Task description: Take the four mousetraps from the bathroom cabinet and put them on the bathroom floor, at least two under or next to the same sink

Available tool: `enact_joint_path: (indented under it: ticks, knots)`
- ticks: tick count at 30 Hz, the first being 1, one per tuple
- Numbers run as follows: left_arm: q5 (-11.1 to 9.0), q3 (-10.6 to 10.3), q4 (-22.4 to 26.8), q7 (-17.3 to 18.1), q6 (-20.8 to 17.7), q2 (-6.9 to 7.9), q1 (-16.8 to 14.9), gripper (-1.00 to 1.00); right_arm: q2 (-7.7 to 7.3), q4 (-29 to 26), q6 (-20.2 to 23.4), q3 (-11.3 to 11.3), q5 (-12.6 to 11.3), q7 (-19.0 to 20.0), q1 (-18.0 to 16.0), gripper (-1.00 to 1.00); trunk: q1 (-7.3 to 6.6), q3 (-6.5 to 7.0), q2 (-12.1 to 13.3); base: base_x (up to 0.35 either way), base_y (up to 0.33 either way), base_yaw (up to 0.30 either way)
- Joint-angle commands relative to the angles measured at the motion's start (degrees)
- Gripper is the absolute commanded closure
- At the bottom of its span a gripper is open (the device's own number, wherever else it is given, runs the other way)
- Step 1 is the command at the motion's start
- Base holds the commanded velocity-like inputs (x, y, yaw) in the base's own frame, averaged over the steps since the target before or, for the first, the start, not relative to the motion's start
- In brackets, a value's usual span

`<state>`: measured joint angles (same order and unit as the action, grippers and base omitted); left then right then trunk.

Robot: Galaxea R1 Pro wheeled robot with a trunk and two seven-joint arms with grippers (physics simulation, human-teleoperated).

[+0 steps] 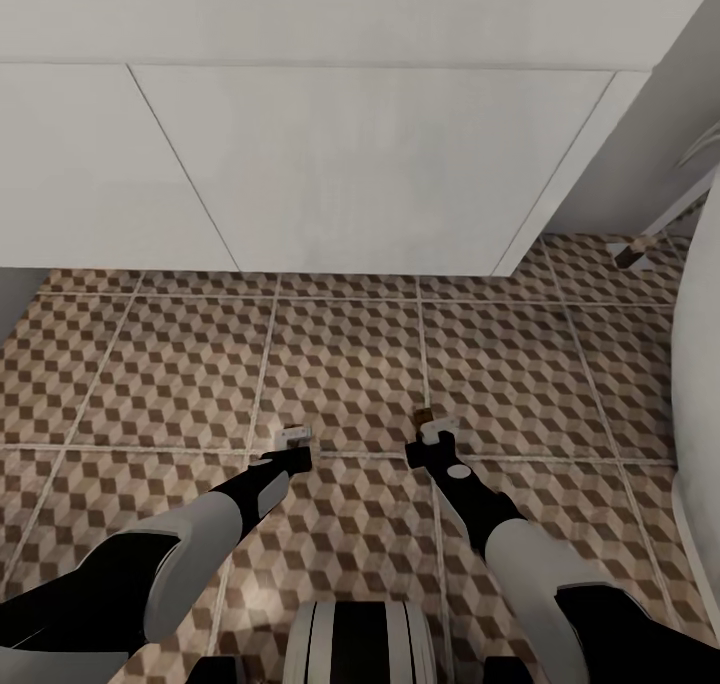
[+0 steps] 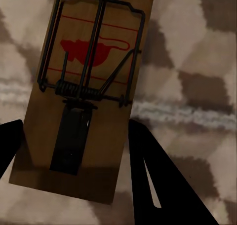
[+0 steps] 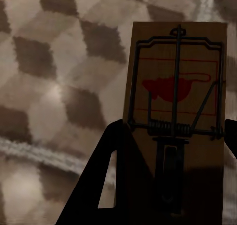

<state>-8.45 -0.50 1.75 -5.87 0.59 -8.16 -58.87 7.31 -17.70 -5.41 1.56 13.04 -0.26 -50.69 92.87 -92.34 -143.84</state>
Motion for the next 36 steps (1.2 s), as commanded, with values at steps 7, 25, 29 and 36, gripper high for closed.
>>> enact_joint_path:
  ticks: [7,25,29,36]
  knots:
    - [-0.25,-0.12,0.00,-0.22,0.02,-0.02,-0.02,1.00,-0.01,-0.04,-0.12,0.11,0.14,-0.01,-0.03,1.00,0.17,-2.17,-0.11,0.000,0.000,0.000]
    - [-0.25,-0.12,0.00,-0.23,0.02,-0.02,-0.02,1.00,-0.01,0.01,-0.25,0.11,0.14,-0.04,-0.03,1.00,0.35,-5.13,-0.20,0.000,0.000,0.000]
    - [-0.25,-0.12,0.00,-0.27,0.08,-0.02,-0.02,1.00,-0.01,0.03,-0.51,0.11,0.14,0.06,-0.03,1.00,0.35,-5.16,-0.20,0.000,0.000,0.000]
    - [0.88,-0.19,0.07,-0.01,3.74,0.07,-0.02,1.00,-0.01,0.21,-5.04,0.11,0.21,0.16,-0.01,1.00,0.35,-5.17,-0.20,0.000,0.000,0.000]
